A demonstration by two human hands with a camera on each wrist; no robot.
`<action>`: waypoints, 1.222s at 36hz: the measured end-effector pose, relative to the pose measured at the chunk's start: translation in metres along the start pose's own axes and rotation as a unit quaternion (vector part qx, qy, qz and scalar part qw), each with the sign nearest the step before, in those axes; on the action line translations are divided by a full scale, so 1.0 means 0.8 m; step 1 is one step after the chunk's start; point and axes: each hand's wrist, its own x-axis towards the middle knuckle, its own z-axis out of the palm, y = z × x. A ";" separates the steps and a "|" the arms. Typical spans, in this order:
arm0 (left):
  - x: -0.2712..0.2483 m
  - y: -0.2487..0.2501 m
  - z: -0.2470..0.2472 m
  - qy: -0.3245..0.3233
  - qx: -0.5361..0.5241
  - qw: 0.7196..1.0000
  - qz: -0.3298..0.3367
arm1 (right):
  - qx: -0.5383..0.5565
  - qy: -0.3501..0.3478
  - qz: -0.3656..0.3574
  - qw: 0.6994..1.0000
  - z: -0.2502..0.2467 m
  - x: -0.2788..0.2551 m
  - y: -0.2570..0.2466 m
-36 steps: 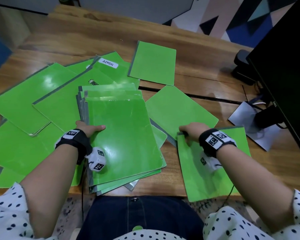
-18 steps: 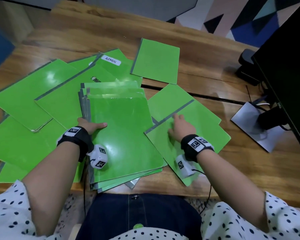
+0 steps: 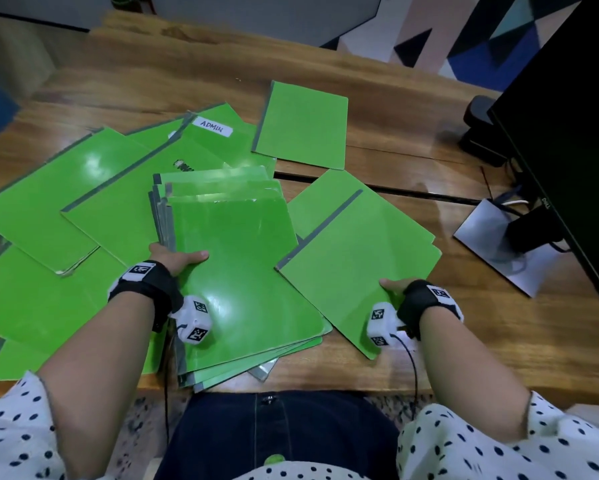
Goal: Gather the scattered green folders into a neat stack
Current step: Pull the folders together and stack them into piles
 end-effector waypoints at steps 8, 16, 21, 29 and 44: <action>-0.002 0.000 -0.001 -0.004 -0.007 1.000 -0.001 | -0.037 0.068 -0.081 0.994 0.018 -0.049 0.004; -0.003 0.001 -0.002 -0.007 -0.004 1.000 0.001 | 0.017 0.159 -0.006 0.987 -0.010 -0.029 -0.021; -0.005 0.001 -0.003 -0.014 0.004 1.000 -0.004 | 0.081 0.307 -0.065 0.946 -0.094 -0.013 -0.074; 0.001 0.000 -0.003 -0.010 0.003 1.000 -0.010 | -0.108 0.280 -0.160 0.940 -0.125 -0.029 -0.144; 0.046 0.019 0.000 -0.012 0.043 0.998 -0.049 | -0.117 0.214 -0.092 0.965 -0.097 0.067 -0.154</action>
